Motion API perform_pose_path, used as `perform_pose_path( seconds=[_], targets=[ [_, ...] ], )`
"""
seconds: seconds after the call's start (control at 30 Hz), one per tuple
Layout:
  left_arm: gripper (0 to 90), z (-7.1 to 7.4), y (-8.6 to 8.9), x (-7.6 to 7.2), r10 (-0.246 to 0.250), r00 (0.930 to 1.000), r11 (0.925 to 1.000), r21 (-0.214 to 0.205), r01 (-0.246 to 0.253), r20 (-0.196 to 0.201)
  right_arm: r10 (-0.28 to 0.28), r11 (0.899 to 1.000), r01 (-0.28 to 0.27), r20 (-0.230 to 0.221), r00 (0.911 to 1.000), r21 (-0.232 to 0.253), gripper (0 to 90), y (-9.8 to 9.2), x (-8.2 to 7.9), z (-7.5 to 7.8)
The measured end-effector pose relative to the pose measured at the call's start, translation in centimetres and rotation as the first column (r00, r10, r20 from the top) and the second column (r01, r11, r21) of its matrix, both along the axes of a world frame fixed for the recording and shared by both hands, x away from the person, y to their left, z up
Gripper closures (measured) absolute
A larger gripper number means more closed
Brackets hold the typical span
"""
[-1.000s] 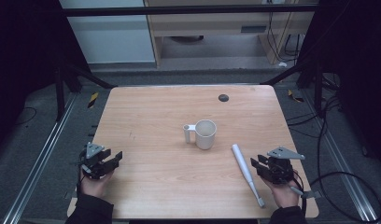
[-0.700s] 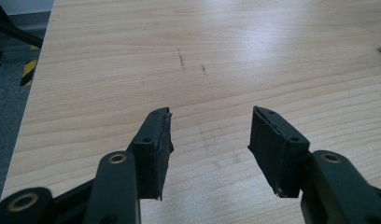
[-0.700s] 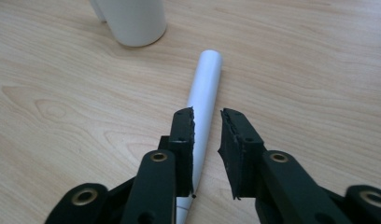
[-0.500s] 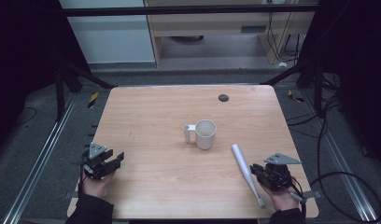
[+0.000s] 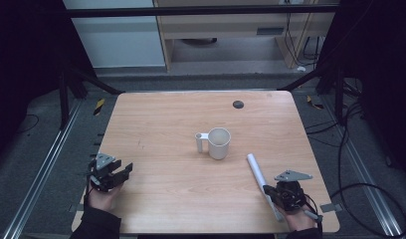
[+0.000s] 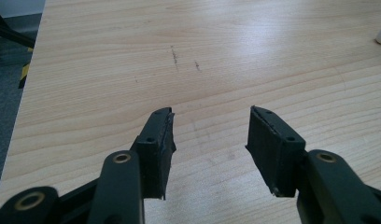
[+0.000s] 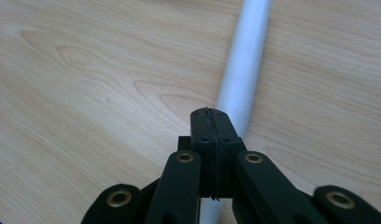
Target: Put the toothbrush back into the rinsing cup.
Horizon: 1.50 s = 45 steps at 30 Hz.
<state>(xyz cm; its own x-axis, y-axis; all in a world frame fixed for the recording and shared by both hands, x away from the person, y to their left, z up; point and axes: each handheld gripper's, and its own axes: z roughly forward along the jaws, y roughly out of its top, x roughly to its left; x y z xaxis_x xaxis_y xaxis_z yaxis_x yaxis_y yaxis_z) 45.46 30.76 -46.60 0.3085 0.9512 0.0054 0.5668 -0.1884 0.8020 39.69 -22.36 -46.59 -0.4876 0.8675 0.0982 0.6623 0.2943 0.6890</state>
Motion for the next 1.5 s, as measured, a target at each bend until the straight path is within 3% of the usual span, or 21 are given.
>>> perform_pose_path(
  seconds=[0.43, 1.5],
  targets=[
    [49.5, -0.1, 0.0, 0.0, -0.005, 1.0, 0.9999, 0.01, 0.005, -0.004, 0.014, 0.999, -0.016, -0.068, 0.9976, -0.04, 90.0, 0.3, 0.2, -1.1],
    [49.5, -0.1, -0.1, 0.1, -0.008, 0.9999, 0.9997, 0.025, 0.008, -0.01, -0.108, 0.987, 0.097, -0.079, 0.9911, -0.126, 90.0, -1.6, 0.6, -1.3]
  ],
)
